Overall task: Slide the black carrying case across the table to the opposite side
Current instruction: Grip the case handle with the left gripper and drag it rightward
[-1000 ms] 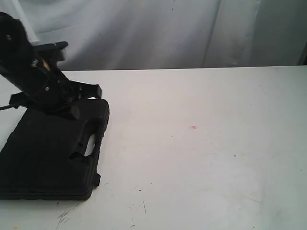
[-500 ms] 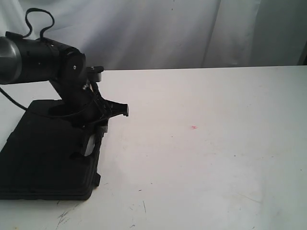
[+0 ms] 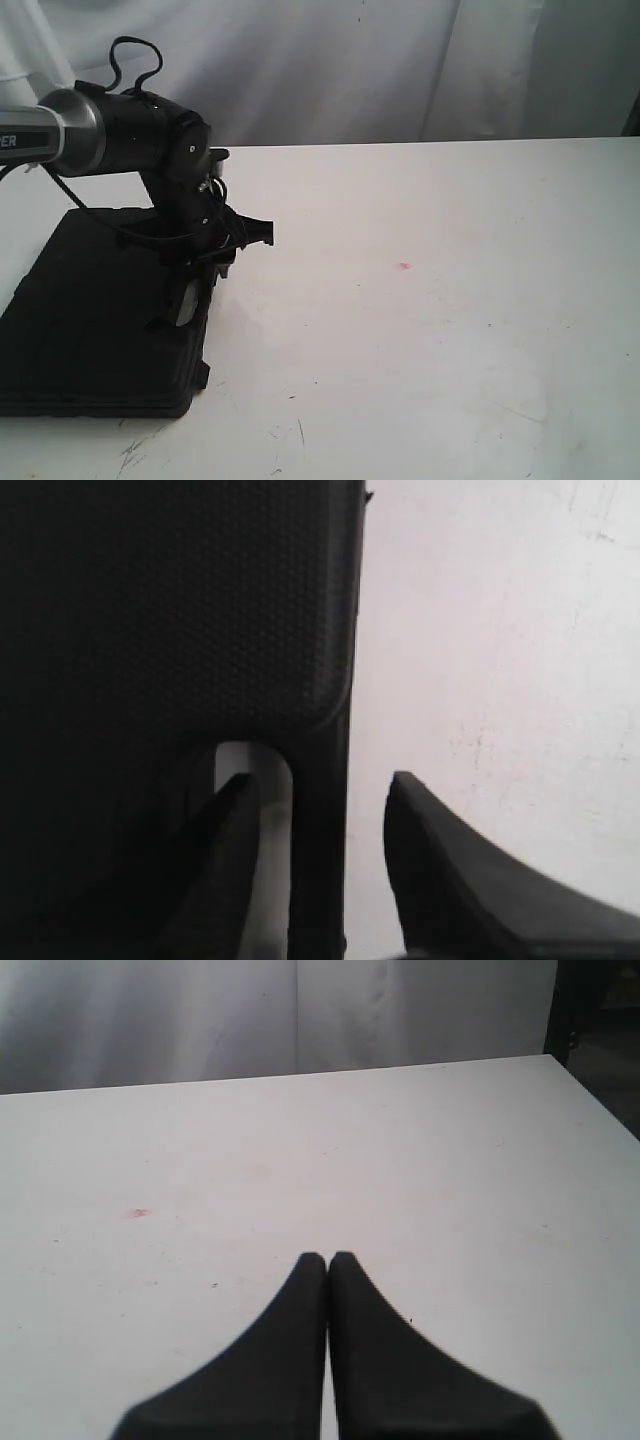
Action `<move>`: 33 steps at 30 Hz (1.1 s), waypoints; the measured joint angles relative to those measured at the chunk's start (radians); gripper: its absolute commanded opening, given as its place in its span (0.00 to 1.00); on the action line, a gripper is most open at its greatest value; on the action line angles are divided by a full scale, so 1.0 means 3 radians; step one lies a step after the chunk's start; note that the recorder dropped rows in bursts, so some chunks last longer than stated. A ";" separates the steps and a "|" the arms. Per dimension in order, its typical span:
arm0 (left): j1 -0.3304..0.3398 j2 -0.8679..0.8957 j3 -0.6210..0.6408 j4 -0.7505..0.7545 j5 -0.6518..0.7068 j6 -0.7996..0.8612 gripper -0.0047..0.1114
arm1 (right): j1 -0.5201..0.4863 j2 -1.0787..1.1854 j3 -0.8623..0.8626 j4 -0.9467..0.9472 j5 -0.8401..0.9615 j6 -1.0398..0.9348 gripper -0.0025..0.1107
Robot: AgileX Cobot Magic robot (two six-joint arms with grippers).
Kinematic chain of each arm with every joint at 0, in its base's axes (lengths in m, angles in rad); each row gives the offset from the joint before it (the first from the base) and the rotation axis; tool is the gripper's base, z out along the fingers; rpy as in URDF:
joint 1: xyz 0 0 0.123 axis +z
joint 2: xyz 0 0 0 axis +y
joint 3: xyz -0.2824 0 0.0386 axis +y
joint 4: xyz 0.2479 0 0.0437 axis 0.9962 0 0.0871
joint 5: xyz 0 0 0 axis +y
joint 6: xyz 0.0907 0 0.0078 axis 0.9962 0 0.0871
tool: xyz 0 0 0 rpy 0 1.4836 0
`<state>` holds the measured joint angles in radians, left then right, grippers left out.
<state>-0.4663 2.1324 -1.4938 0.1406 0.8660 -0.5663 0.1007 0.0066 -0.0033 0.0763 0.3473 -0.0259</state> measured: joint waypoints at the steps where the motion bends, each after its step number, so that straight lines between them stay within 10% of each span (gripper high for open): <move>1: 0.0000 0.0000 0.0000 0.0006 0.0000 -0.0026 0.38 | 0.0000 0.0000 0.0000 0.0000 0.0000 0.0000 0.02; 13: 0.0000 0.0117 0.0000 -0.0062 0.0007 -0.0078 0.04 | 0.0000 0.0000 0.0000 0.0000 0.0000 0.0000 0.02; 33: -0.0246 0.0117 -0.0009 -0.0752 -0.0443 0.0086 0.04 | 0.0000 0.0000 0.0000 0.0000 0.0000 0.0000 0.02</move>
<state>-0.5400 2.1674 -1.4965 -0.0850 0.7330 -0.5403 0.1007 0.0066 -0.0033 0.0763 0.3473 -0.0259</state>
